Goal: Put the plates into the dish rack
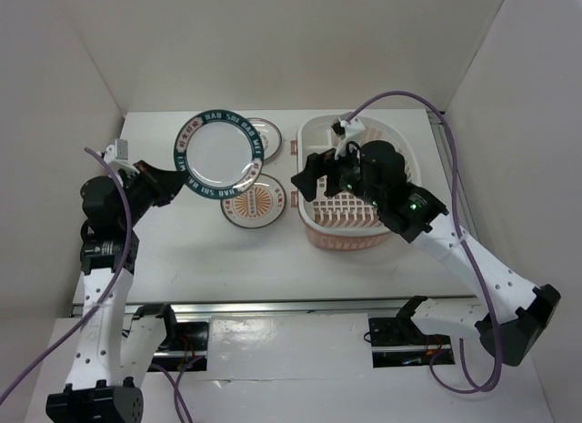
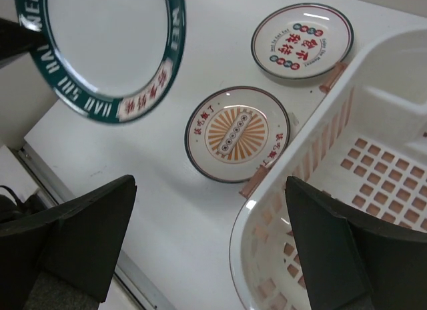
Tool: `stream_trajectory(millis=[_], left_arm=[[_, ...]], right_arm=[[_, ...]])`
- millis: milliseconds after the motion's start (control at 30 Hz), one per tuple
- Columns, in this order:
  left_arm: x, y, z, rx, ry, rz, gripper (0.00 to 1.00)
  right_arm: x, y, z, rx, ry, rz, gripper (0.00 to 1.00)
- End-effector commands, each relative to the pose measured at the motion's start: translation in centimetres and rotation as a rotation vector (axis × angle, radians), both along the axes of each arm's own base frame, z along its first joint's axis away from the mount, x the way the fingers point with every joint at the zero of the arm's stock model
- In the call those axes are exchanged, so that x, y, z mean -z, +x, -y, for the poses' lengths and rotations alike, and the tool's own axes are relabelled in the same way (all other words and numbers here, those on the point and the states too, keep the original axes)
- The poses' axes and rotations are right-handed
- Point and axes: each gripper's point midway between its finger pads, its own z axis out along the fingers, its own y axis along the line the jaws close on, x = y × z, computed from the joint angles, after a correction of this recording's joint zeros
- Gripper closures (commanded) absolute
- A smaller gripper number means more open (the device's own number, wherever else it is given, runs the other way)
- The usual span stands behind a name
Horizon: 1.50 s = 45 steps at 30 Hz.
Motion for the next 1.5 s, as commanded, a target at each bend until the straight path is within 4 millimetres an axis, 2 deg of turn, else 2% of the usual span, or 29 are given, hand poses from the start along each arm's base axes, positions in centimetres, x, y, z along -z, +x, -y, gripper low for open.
stream_trajectory(millis=[0, 67, 133, 167, 267, 300, 433, 467, 533, 633, 700, 767, 800, 833, 933, 1000, 1033, 1067, 1200, 1400, 1467], left_arm=[[-4.1, -3.5, 4.1, 0.276, 0.069, 0.198, 1.00], [-4.3, -4.5, 5.1, 0.339, 0.068, 0.212, 1.00], [-5.4, -5.4, 6.0, 0.407, 0.087, 0.253, 1.00], [-5.2, -5.8, 6.4, 0.436, 0.082, 0.245, 1.00], [-5.6, -6.3, 7.0, 0.472, 0.076, 0.260, 1.00], [-4.9, -6.0, 6.9, 0.473, 0.069, 0.242, 1.00], [-4.8, -6.3, 7.8, 0.508, 0.066, 0.246, 1.00], [-4.4, -6.2, 7.8, 0.508, 0.065, 0.243, 1.00], [-4.1, -5.6, 7.4, 0.461, 0.060, 0.222, 1.00], [-3.2, -4.7, 6.4, 0.387, 0.074, 0.186, 1.00], [-3.2, -4.5, 6.1, 0.368, 0.084, 0.189, 1.00], [-2.5, -4.1, 5.9, 0.349, 0.077, 0.154, 1.00], [-2.2, -3.8, 5.9, 0.349, 0.074, 0.142, 1.00], [-1.9, -3.4, 5.7, 0.340, 0.072, 0.130, 1.00], [-1.3, -3.2, 5.7, 0.340, 0.059, 0.108, 1.00], [-1.8, -3.2, 6.0, 0.348, 0.056, 0.128, 1.00], [-1.5, -3.0, 6.0, 0.347, 0.043, 0.112, 1.00], [-1.8, -3.1, 6.1, 0.358, 0.045, 0.124, 1.00], [-2.6, -3.5, 7.0, 0.407, 0.020, 0.157, 1.00], [-3.7, -4.4, 8.2, 0.488, -0.009, 0.209, 1.00], [-3.8, -4.5, 8.3, 0.499, -0.012, 0.222, 1.00]], right_arm=[[-3.8, 1.8, -1.7, -0.050, 0.061, 0.125, 0.00], [-3.6, 2.3, -2.2, -0.075, 0.064, 0.118, 0.00], [-3.1, 2.8, -3.2, -0.115, 0.080, 0.109, 0.00], [-2.8, 3.0, -3.8, -0.128, 0.088, 0.099, 0.00], [-2.7, 3.1, -4.6, -0.158, 0.109, 0.101, 0.02], [-2.3, 3.3, -5.0, -0.167, 0.115, 0.086, 0.03], [-1.5, 3.8, -5.8, -0.178, 0.127, 0.061, 0.09], [-2.2, 3.7, -6.0, -0.190, 0.139, 0.076, 0.10], [-2.2, 3.7, -6.0, -0.190, 0.139, 0.076, 0.10], [-4.1, 3.9, -4.2, -0.095, 0.153, 0.109, 0.07], [-4.7, 5.5, -1.5, 0.069, 0.141, 0.134, 0.07], [-6.4, 5.5, 0.1, 0.128, 0.170, 0.182, 0.06], [-6.3, 5.5, 0.7, 0.141, 0.185, 0.188, 0.06], [-8.4, 4.4, 1.4, 0.127, 0.246, 0.242, 0.04], [-8.9, 4.0, 1.3, 0.098, 0.258, 0.256, 0.04], [-9.0, 3.1, 0.0, 0.003, 0.245, 0.245, 0.03], [-8.6, 3.0, -0.7, -0.034, 0.223, 0.227, 0.03], [-6.8, 3.2, -1.6, -0.073, 0.184, 0.175, 0.03], [-4.5, 3.6, -2.7, -0.099, 0.159, 0.130, 0.03], [-1.5, 3.5, -4.5, -0.183, 0.140, 0.053, 0.03], [-1.4, 3.6, -4.8, -0.192, 0.150, 0.046, 0.09]])
